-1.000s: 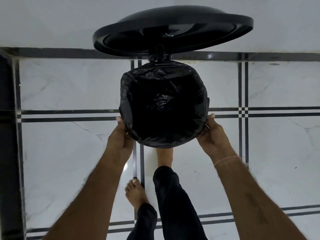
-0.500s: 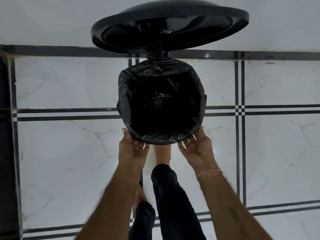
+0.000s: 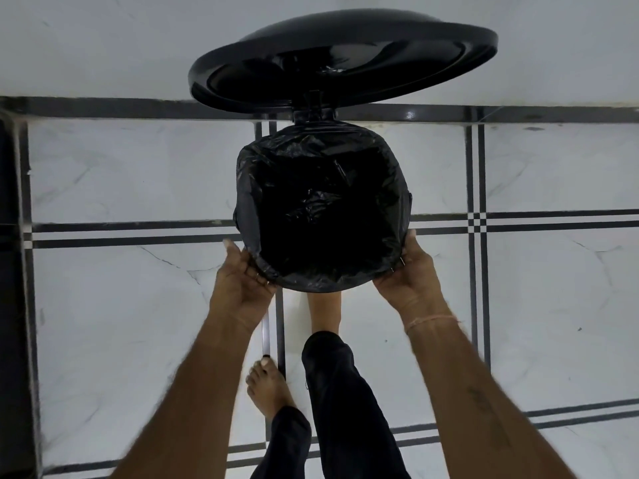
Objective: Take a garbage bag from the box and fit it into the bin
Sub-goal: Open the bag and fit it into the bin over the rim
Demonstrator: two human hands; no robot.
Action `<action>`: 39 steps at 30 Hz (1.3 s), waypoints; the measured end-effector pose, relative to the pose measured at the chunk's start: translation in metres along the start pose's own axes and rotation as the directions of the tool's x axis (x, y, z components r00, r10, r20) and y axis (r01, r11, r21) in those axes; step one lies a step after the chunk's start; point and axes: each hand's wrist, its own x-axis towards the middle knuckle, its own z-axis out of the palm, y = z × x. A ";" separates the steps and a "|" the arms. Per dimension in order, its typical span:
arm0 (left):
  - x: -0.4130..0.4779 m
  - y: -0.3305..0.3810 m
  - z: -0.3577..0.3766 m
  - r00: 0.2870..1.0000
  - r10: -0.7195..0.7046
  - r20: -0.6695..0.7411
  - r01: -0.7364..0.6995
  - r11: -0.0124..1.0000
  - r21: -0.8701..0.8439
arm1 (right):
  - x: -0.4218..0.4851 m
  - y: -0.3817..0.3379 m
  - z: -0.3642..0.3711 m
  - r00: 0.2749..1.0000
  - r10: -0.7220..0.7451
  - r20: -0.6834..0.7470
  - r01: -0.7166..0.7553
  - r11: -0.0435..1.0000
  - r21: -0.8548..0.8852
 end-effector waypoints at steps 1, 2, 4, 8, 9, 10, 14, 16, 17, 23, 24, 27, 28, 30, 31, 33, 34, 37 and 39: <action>0.004 0.006 0.003 1.000 0.004 -0.003 -0.004 1.000 0.027 | 0.002 -0.004 0.003 1.000 -0.001 0.002 0.001 1.000 -0.018; 0.007 0.011 0.006 1.000 -0.003 -0.021 0.004 0.999 0.052 | 0.004 -0.007 0.005 1.000 0.006 0.004 -0.005 0.999 -0.035; 0.009 0.016 0.011 0.997 -0.042 -0.070 0.048 0.996 0.079 | 0.006 -0.011 0.006 1.000 0.015 0.003 -0.015 0.997 -0.071; 0.013 0.018 0.011 0.993 -0.078 -0.090 0.087 0.991 0.097 | 0.007 -0.013 0.004 1.000 0.012 -0.023 -0.014 0.992 -0.122; 0.012 0.018 0.011 0.994 -0.065 -0.090 0.076 0.989 0.123 | 0.007 -0.015 0.003 1.000 0.005 -0.028 -0.009 0.992 -0.125; 0.012 0.018 0.011 0.995 -0.042 -0.094 0.055 0.987 0.150 | 0.007 -0.017 0.003 1.000 -0.007 -0.028 0.003 0.992 -0.128; 0.008 0.013 0.006 0.984 0.112 -0.140 -0.074 0.965 0.250 | 0.009 -0.027 0.008 0.998 -0.044 0.044 0.052 0.977 -0.208; 0.007 0.013 0.003 0.975 0.166 -0.147 -0.110 0.938 0.328 | 0.012 -0.032 0.011 0.994 -0.031 0.102 0.056 0.966 -0.254; 0.008 0.014 0.002 0.973 0.184 -0.139 -0.122 0.923 0.365 | 0.012 -0.033 0.012 0.993 -0.028 0.119 0.057 0.966 -0.252; 0.006 0.002 0.007 0.986 0.041 -0.162 -0.018 0.989 0.145 | 0.005 -0.010 0.003 0.989 -0.119 0.090 0.132 0.979 -0.154; 0.003 -0.002 0.007 0.990 -0.015 -0.143 0.023 0.998 0.054 | 0.002 -0.003 -0.002 0.991 -0.123 0.061 0.130 0.982 -0.138; -0.007 -0.021 -0.001 0.990 -0.106 -0.089 0.091 0.984 -0.155 | -0.012 0.020 -0.015 0.997 -0.065 -0.034 0.061 0.992 -0.111; -0.010 -0.028 -0.004 0.989 -0.126 -0.073 0.110 0.975 -0.193 | -0.016 0.028 -0.017 0.998 -0.038 -0.057 0.034 0.996 -0.077; -0.016 -0.044 -0.007 0.988 -0.150 -0.042 0.135 0.959 -0.249 | -0.022 0.045 -0.016 0.997 0.012 -0.081 -0.011 1.000 0.010; -0.018 -0.050 -0.007 0.989 -0.145 -0.030 0.132 0.953 -0.272 | -0.024 0.051 -0.014 0.996 0.027 -0.081 -0.023 0.998 0.060; -0.018 -0.057 -0.003 0.993 -0.116 -0.026 0.103 0.950 -0.295 | -0.024 0.060 -0.011 0.998 0.018 -0.067 -0.008 0.988 0.155; -0.016 -0.058 -0.002 0.994 -0.104 -0.029 0.090 0.948 -0.304 | -0.023 0.062 -0.010 0.998 0.004 -0.065 0.008 0.983 0.183; -0.011 -0.056 -0.002 0.995 -0.093 -0.025 0.081 0.955 -0.286 | -0.023 0.060 -0.007 0.996 -0.006 -0.087 0.023 0.981 0.191; -0.009 -0.052 -0.004 0.994 -0.109 -0.011 0.103 0.963 -0.250 | -0.022 0.054 -0.006 0.996 0.004 -0.084 0.011 0.985 0.172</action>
